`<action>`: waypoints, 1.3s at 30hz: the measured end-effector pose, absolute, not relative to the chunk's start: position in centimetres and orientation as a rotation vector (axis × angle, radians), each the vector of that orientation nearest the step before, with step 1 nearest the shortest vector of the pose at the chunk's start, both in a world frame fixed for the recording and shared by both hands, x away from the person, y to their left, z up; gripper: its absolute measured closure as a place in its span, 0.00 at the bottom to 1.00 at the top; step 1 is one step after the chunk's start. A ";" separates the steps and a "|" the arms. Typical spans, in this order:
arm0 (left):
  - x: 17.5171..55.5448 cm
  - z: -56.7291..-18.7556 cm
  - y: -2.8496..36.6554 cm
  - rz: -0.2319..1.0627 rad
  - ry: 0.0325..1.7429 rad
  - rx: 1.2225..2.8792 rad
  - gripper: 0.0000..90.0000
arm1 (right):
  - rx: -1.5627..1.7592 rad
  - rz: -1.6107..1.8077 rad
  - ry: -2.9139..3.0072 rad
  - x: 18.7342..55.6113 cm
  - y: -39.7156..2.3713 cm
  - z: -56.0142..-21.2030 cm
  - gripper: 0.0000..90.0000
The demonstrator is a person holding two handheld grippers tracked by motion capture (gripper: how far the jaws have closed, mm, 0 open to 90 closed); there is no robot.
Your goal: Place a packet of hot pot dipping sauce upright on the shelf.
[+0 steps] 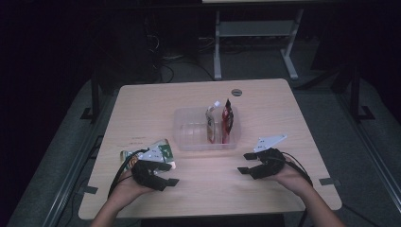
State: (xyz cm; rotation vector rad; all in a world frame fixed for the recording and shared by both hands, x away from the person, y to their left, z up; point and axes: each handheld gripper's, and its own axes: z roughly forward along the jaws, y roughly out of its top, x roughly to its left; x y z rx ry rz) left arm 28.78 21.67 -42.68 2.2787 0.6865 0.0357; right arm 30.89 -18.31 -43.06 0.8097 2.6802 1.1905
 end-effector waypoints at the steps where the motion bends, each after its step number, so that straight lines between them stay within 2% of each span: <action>1: 28.9 -42.6 21.9 0.051 0.688 2.288 0.38 | 0.813 1.189 2.681 30.9 -18.3 -43.1 0.43; 5: 29.2 -42.1 23.3 0.123 0.730 2.289 0.42 | 0.801 1.192 2.690 31.1 -18.4 -43.3 0.42; 18: 31.9 -41.0 28.6 0.259 0.891 2.294 0.99 | 0.798 1.184 2.694 31.2 -18.4 -43.5 0.41; 28: 35.6 -41.8 30.6 0.433 1.026 2.293 1.00 | 0.819 1.190 2.697 31.2 -18.3 -43.5 0.41; 39: 37.0 -43.8 31.8 0.424 1.080 2.319 1.00 | 0.828 1.207 2.692 31.1 -18.5 -43.4 0.41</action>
